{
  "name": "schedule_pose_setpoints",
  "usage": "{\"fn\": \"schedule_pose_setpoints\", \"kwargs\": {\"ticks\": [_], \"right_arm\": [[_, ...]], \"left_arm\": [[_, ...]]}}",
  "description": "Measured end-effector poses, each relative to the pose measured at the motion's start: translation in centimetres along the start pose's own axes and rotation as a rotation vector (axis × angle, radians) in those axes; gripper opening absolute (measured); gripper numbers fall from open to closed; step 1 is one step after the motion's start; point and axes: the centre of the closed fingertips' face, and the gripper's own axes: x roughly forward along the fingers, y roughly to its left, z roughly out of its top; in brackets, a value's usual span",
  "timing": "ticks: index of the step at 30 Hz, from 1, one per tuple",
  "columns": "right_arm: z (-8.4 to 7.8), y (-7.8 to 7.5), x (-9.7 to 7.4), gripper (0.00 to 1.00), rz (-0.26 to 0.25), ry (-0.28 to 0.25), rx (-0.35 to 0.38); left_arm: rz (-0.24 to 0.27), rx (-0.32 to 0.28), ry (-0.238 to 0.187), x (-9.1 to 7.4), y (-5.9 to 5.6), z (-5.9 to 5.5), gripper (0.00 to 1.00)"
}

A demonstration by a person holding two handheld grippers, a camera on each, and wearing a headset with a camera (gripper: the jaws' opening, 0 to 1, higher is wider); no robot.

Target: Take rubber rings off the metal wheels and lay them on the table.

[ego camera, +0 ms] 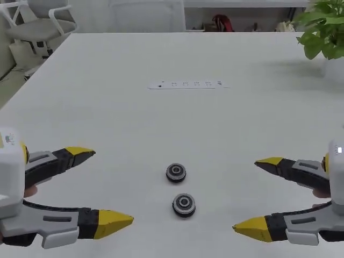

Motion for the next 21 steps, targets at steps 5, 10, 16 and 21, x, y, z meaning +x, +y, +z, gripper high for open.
{"fn": "schedule_pose_setpoints", "kwargs": {"ticks": [5,10,16,21], "right_arm": [[0.1,-0.3,0.3,0.76,0.006,0.005,-0.01],[0.8,-0.5,0.7,0.73,0.011,-0.011,-0.012],[0.8,-0.7,1.5,0.69,0.022,0.0,-0.024],[0.9,-1.0,2.0,0.66,0.03,0.001,-0.024]], "left_arm": [[-0.004,0.019,0.01,0.2,0.3,0.0,0.87],[-0.01,0.015,0.004,0.5,0.5,0.2,0.86],[-0.02,0.024,0.014,0.9,0.5,0.0,0.86],[-0.03,0.026,0.019,1.4,0.8,-0.1,0.85]]}}
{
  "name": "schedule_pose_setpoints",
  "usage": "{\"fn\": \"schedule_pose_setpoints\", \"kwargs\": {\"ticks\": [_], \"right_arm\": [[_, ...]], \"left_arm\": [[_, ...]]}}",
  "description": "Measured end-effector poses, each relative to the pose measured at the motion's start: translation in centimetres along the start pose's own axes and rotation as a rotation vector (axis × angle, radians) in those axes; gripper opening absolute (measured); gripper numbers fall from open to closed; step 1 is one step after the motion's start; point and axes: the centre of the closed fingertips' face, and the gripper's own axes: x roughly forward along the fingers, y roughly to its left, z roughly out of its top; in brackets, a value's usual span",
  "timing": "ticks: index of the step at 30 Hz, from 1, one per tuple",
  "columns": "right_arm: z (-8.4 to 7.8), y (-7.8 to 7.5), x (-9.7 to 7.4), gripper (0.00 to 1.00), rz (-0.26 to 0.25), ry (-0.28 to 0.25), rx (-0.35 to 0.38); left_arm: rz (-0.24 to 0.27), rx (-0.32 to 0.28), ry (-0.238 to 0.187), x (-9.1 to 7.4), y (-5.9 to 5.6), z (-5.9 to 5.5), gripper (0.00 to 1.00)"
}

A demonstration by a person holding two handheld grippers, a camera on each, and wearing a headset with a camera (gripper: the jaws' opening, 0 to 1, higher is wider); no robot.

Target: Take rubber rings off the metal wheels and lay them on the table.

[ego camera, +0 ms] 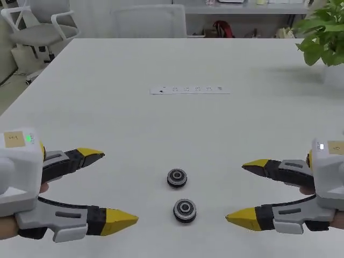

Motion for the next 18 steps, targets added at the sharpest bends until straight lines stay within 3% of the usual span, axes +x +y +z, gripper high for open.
{"fn": "schedule_pose_setpoints", "kwargs": {"ticks": [10,18], "right_arm": [[0.7,-0.4,1.2,0.62,0.022,0.002,-0.017],[0.3,-0.7,1.8,0.58,0.042,0.015,-0.024]], "left_arm": [[-0.016,0.0,-0.012,1.0,0.7,0.8,0.84],[-0.046,0.029,0.015,2.2,0.5,0.5,0.82]]}}
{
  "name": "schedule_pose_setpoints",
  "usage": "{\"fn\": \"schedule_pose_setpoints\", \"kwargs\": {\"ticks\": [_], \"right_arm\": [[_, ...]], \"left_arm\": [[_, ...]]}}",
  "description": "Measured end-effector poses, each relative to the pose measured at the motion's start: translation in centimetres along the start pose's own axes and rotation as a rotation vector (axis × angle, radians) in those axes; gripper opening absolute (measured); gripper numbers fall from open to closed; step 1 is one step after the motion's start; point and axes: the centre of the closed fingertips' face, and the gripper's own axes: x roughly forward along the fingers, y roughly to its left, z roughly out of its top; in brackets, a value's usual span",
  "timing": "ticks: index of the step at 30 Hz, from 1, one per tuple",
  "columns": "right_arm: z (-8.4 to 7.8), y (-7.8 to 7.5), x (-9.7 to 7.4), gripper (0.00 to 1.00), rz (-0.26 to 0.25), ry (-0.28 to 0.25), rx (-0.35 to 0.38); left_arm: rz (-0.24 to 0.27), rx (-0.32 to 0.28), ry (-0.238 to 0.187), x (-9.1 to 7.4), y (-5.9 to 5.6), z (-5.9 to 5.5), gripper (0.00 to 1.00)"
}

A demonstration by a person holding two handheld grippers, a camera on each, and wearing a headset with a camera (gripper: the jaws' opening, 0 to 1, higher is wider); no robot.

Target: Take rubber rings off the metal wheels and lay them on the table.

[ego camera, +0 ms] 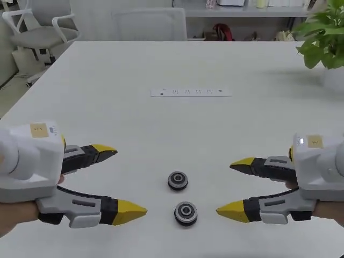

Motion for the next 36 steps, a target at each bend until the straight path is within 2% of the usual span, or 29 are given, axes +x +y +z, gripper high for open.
{"fn": "schedule_pose_setpoints", "kwargs": {"ticks": [8,15,19,36], "right_arm": [[-0.3,-0.4,0.4,0.56,0.008,0.006,0.006],[-1.0,0.0,1.4,0.53,0.032,0.021,0.02],[-1.3,0.3,2.0,0.51,0.05,0.032,0.019],[-3.1,1.6,4.5,0.43,0.147,0.116,-0.019]], "left_arm": [[-0.037,0.012,0.004,1.4,-0.3,0.3,0.78],[-0.079,0.027,0.016,3.0,-1.1,0.4,0.75],[-0.103,0.038,0.034,3.6,-1.5,0.0,0.73],[-0.162,0.036,0.082,5.8,-2.4,-1.3,0.65]]}}
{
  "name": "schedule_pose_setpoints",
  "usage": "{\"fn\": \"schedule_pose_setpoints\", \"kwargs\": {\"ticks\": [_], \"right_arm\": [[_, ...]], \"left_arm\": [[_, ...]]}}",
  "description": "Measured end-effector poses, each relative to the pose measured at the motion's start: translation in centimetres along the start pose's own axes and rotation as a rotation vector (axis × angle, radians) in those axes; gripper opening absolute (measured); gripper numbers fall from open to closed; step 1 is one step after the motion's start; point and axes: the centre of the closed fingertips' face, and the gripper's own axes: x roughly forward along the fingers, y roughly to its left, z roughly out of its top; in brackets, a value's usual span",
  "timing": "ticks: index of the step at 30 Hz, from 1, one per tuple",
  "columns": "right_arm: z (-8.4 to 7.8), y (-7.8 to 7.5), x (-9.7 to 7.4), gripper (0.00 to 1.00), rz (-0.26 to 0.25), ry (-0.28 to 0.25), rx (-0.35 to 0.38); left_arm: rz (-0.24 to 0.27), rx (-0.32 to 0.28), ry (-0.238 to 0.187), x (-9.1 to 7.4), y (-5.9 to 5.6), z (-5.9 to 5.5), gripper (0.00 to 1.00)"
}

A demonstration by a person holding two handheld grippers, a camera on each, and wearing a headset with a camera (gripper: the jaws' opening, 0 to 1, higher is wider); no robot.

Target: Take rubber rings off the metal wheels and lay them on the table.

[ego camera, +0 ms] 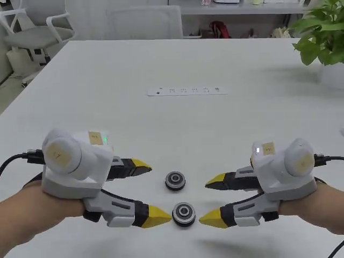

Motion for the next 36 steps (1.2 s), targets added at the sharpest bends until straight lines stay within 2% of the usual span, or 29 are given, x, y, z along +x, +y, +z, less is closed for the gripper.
{"fn": "schedule_pose_setpoints", "kwargs": {"ticks": [6,22,36], "right_arm": [[-0.3,0.0,0.4,0.41,0.015,0.012,0.004],[-0.8,0.5,1.3,0.39,0.05,0.038,0.001],[-1.0,0.7,1.6,0.39,0.063,0.039,0.008]], "left_arm": [[-0.016,-0.009,0.01,0.8,0.0,-0.3,0.63],[-0.078,-0.011,0.05,3.1,-1.1,-1.5,0.55],[-0.105,-0.027,0.069,4.3,-1.5,-2.3,0.4]]}}
